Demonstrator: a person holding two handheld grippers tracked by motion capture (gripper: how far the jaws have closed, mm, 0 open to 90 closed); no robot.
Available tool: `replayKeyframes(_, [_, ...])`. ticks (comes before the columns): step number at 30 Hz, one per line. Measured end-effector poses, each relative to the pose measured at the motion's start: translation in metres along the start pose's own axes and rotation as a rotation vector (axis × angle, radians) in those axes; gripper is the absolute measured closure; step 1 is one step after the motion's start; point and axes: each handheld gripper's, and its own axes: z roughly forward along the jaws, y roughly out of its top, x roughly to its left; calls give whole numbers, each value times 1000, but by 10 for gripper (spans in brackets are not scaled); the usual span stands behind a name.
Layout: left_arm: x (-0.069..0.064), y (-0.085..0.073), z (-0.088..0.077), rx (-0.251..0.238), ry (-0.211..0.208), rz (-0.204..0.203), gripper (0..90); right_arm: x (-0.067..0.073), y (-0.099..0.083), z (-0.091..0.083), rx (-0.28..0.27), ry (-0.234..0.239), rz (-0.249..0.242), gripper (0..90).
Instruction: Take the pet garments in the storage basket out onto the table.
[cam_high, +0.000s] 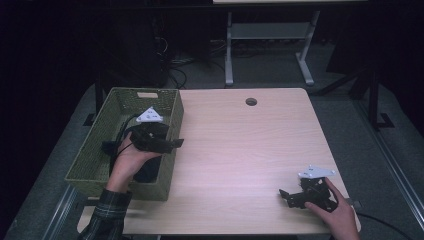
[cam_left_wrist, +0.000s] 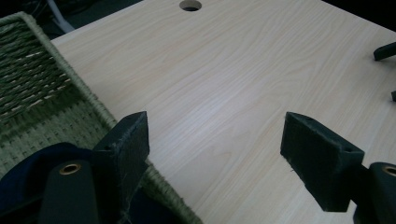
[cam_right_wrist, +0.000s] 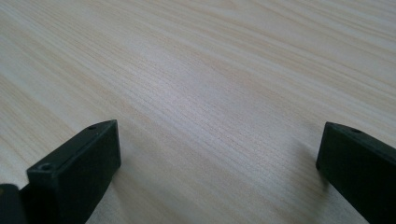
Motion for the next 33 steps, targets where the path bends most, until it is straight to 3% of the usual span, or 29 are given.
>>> replayKeyframes(22, [43, -23, -23, 0, 101, -59, 267, 0, 0, 0, -1, 0, 2, 0])
replayKeyframes(33, [64, -40, -20, 44, 132, -78, 298, 0, 0, 0, -1, 0, 3, 0])
